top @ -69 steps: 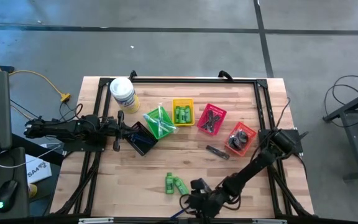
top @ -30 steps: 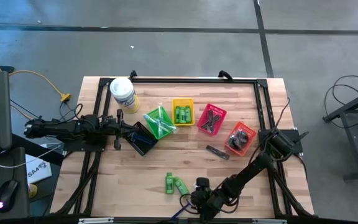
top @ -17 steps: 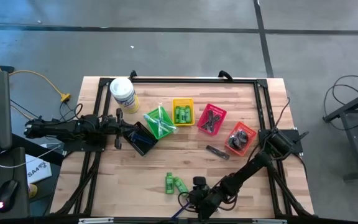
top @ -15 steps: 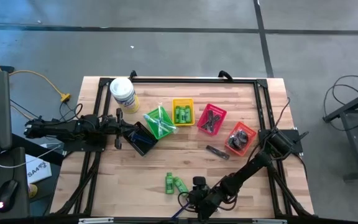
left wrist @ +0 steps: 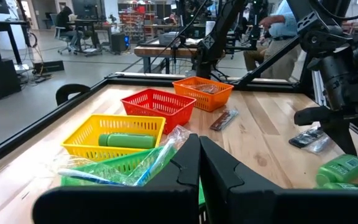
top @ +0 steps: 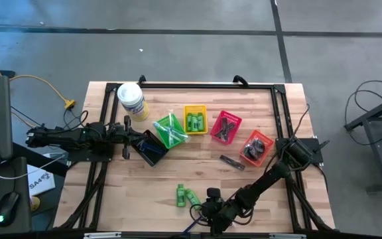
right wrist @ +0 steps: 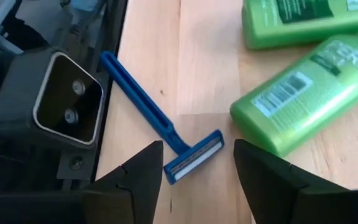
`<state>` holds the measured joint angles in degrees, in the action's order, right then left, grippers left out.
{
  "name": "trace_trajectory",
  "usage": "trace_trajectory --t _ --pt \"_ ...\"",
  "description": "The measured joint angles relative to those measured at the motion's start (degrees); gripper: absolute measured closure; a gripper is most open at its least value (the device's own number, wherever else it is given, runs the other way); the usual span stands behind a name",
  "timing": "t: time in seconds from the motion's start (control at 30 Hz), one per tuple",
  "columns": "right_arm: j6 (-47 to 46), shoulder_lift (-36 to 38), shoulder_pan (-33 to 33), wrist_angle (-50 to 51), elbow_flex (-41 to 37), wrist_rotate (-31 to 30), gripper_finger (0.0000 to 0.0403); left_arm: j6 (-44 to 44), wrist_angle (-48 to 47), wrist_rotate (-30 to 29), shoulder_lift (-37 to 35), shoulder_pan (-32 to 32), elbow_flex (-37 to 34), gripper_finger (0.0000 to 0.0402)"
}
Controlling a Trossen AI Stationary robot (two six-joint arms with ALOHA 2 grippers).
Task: Pick & Place Travel size toiletries
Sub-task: Put the blue razor into the black bin
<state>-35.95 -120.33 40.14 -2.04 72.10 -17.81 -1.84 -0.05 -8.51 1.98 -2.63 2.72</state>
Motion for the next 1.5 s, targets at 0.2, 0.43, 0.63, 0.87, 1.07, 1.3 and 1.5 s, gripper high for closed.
trace_trajectory --t 0.2,0.43,0.63,0.87,1.07,1.3,1.5 --pt "-1.3 0.0 0.4 1.1 0.0 -1.4 0.0240 -0.1 0.0 0.0 0.0 0.0 0.0 0.0402" --pt "-0.7 0.0 -0.2 1.3 0.0 -0.7 0.0293 0.0 0.0 0.0 0.0 0.0 0.0 0.0402" --pt "-0.3 0.0 -0.2 1.8 0.0 -0.3 0.0332 0.0 0.0 0.0 0.0 0.0 0.0 0.0402" --pt "0.6 0.1 -0.3 1.9 0.0 0.0 0.0392 0.0 0.0 0.0 0.0 0.0 0.0 0.0402" --pt "1.2 0.7 -0.7 2.5 0.0 0.7 0.0396 0.1 0.0 0.3 0.0 0.0 0.0 0.0402" --pt "2.7 6.8 -0.6 8.6 0.0 -4.4 0.0397 0.1 0.2 0.4 0.0 0.0 0.0 0.0402" --pt "3.8 15.2 -1.0 20.5 0.0 -15.0 0.0398 0.3 1.0 9.9 0.0 0.0 0.0 0.0402"
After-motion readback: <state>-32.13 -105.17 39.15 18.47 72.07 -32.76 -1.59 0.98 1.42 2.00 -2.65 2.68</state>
